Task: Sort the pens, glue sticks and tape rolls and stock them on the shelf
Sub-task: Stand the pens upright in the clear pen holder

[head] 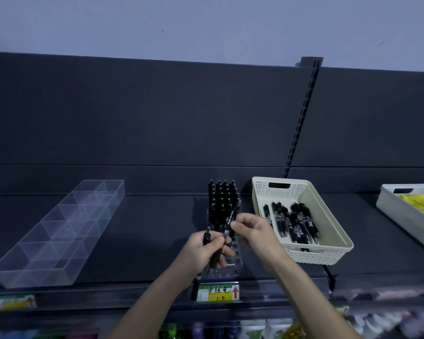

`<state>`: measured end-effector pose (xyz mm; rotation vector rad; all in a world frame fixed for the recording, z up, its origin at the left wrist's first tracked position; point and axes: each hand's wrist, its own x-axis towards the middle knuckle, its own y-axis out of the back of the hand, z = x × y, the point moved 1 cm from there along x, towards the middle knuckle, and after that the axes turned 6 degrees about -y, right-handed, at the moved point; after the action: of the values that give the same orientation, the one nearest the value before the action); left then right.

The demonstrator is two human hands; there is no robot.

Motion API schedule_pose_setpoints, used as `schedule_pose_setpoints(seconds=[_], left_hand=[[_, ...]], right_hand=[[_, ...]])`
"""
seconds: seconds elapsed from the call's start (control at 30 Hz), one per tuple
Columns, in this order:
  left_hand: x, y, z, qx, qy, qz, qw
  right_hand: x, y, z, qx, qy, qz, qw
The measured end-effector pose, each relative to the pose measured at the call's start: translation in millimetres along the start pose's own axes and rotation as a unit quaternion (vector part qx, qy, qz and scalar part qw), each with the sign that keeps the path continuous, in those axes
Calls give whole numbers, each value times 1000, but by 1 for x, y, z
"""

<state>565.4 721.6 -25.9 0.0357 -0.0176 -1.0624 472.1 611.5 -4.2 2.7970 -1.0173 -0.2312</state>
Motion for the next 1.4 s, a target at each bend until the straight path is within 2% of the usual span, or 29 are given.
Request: schedule_pose_setpoints(seconds=[0.07, 0.13, 0.23, 0.3, 0.43, 0.63, 0.87, 1.03, 1.2, 1.4], left_hand=[[2, 3, -1, 44, 10, 21, 999], [3, 11, -2, 95, 17, 62, 993], [2, 25, -4, 172, -5, 108, 979], [1, 29, -4, 188, 9, 113, 976], [1, 27, -6, 112, 90, 96, 985], [-3, 36, -10, 108, 51, 104, 987], [-5, 46, -9, 105, -13, 154, 982], [-4, 50, -6, 88, -29, 179, 979], [6, 35, 8, 98, -72, 185, 975], [20, 24, 16, 83, -85, 180, 977]], right_hand=[[-3, 7, -4, 17, 0, 22, 1000], [1, 17, -6, 10, 22, 91, 996], [13, 30, -1, -95, 53, 203, 973], [19, 30, 1, -131, 54, 221, 965], [27, 17, 6, -236, 67, 203, 948], [34, 5, 25, -345, 47, 162, 923], [34, 4, 30, -334, 27, 154, 930], [10, 2, 25, -276, 75, 211, 935], [-12, -29, 16, -246, 93, 88, 961], [-9, -38, 14, -292, 71, 79, 950]])
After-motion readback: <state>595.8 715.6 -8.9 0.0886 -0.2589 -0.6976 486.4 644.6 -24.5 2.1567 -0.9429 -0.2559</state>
